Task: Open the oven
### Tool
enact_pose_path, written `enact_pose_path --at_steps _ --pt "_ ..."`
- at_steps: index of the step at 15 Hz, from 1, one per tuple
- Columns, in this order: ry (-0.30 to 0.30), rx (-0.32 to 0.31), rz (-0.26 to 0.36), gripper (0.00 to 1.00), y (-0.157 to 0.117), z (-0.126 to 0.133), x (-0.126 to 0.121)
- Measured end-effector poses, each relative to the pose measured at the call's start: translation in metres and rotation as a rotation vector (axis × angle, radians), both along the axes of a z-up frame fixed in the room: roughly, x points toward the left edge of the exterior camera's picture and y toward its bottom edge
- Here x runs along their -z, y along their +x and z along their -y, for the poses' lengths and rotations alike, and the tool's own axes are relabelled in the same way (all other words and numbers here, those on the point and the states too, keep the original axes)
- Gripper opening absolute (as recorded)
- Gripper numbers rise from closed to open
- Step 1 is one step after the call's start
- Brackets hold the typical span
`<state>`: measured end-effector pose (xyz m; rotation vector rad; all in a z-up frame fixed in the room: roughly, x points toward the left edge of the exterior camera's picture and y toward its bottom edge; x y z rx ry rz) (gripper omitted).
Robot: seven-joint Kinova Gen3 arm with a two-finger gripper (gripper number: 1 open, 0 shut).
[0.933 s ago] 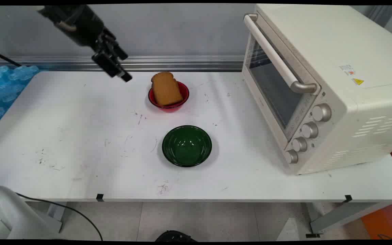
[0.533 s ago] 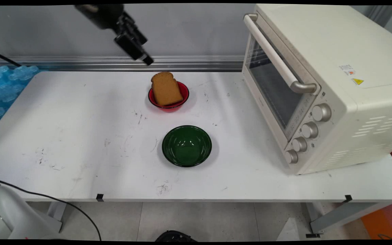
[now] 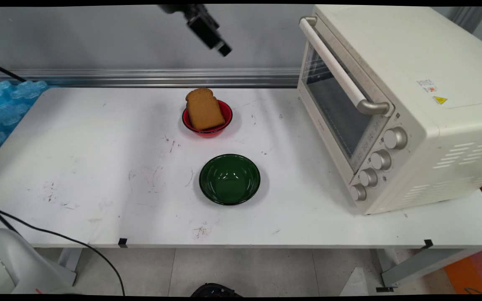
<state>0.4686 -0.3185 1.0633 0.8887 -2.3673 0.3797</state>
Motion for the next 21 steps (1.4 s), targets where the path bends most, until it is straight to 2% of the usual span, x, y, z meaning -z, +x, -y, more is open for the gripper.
enact_pose_path --at_steps 6,12,16,21 --pt "-0.037 -0.014 -0.060 1.00 -0.040 0.034 -0.010" --pt "-0.061 0.002 -0.099 1.00 -0.080 0.064 -0.016" --pt "-0.068 0.014 -0.107 1.00 -0.109 0.082 -0.014" --pt "-0.071 0.037 -0.088 1.00 -0.136 0.098 -0.008"
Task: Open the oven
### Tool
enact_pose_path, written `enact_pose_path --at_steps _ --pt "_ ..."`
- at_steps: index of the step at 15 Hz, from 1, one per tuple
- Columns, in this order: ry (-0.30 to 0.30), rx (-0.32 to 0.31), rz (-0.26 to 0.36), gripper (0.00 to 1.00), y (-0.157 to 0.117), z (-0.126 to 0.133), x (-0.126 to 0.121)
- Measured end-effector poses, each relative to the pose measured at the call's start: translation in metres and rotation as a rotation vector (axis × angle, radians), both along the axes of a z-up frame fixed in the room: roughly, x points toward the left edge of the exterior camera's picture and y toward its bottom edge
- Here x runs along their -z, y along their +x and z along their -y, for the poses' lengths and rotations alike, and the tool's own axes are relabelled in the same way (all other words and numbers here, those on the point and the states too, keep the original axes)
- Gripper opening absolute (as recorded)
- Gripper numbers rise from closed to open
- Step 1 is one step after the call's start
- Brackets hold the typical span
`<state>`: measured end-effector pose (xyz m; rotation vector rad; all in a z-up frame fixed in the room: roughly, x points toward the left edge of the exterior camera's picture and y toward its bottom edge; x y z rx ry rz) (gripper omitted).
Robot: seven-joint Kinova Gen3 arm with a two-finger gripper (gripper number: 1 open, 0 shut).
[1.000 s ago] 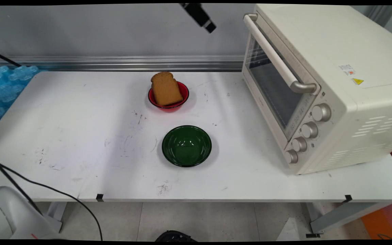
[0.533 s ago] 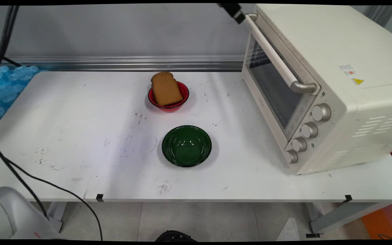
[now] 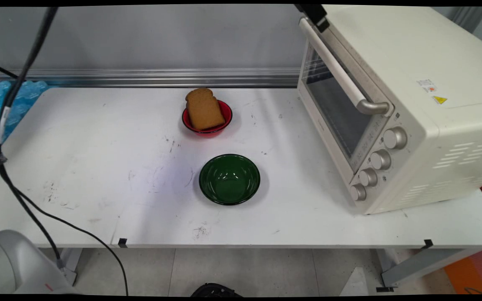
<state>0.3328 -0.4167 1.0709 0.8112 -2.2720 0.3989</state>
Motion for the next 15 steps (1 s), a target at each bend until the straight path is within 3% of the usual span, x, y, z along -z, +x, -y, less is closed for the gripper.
enact_pose_path --at_steps 4,5,15 --pt "0.007 0.010 0.018 1.00 -0.019 0.011 0.008" --pt "0.010 0.013 0.022 0.00 -0.024 0.014 0.011" --pt "0.043 0.019 0.055 0.00 -0.054 0.039 0.034"
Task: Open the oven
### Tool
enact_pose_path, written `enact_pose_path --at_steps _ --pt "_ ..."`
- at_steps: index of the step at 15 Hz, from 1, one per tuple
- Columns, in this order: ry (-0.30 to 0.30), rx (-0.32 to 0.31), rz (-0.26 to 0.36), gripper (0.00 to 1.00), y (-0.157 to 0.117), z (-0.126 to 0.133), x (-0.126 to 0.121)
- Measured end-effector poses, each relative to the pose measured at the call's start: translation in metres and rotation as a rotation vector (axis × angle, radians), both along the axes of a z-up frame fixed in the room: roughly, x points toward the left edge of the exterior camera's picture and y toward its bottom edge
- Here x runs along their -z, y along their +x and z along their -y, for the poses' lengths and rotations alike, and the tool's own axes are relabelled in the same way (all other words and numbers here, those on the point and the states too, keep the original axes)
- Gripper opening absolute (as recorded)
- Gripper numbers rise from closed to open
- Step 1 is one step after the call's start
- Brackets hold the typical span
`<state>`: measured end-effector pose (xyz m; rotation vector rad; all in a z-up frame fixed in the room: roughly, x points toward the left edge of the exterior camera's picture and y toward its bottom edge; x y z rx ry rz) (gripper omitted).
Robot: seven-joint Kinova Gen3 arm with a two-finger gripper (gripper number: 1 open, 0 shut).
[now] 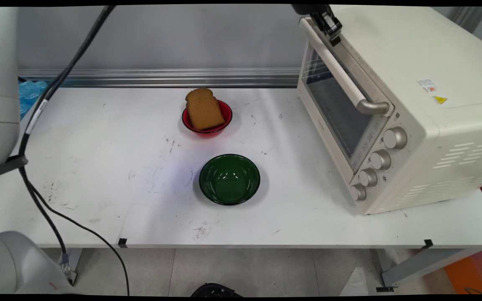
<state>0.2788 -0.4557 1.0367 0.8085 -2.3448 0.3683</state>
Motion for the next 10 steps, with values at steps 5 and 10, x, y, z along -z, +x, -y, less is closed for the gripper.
enact_pose_path --at_steps 5,10 --pt "0.012 -0.005 0.011 0.00 -0.006 0.013 0.017" --pt "0.022 -0.008 0.025 0.00 -0.006 0.019 0.029"
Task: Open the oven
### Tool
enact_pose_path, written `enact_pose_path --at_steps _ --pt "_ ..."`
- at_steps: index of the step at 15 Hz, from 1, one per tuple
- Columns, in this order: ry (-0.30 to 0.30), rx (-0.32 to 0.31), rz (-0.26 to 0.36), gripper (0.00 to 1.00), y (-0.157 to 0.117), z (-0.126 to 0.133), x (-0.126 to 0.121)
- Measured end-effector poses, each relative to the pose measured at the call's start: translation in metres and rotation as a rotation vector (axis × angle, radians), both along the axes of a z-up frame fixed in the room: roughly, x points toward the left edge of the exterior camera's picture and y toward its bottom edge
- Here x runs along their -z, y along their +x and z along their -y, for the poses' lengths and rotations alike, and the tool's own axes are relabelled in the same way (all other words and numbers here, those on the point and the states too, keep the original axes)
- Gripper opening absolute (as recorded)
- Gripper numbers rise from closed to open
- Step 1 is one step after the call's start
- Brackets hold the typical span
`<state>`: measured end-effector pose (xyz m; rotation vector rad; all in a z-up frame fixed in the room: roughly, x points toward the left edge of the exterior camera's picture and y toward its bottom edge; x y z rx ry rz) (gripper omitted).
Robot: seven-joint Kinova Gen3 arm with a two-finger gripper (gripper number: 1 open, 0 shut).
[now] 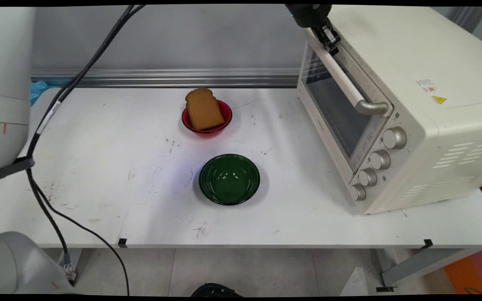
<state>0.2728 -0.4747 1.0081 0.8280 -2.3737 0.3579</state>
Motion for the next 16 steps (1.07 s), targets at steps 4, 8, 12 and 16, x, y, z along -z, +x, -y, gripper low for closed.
enact_pose_path --at_steps 4,8,12,16 --pt "0.009 0.002 0.010 0.00 0.003 0.000 0.004" --pt "0.020 0.009 0.021 0.00 0.008 -0.006 0.005" --pt "0.041 0.021 0.039 0.00 0.018 -0.016 0.007" --pt "0.062 0.030 0.055 0.00 0.027 -0.026 0.011"
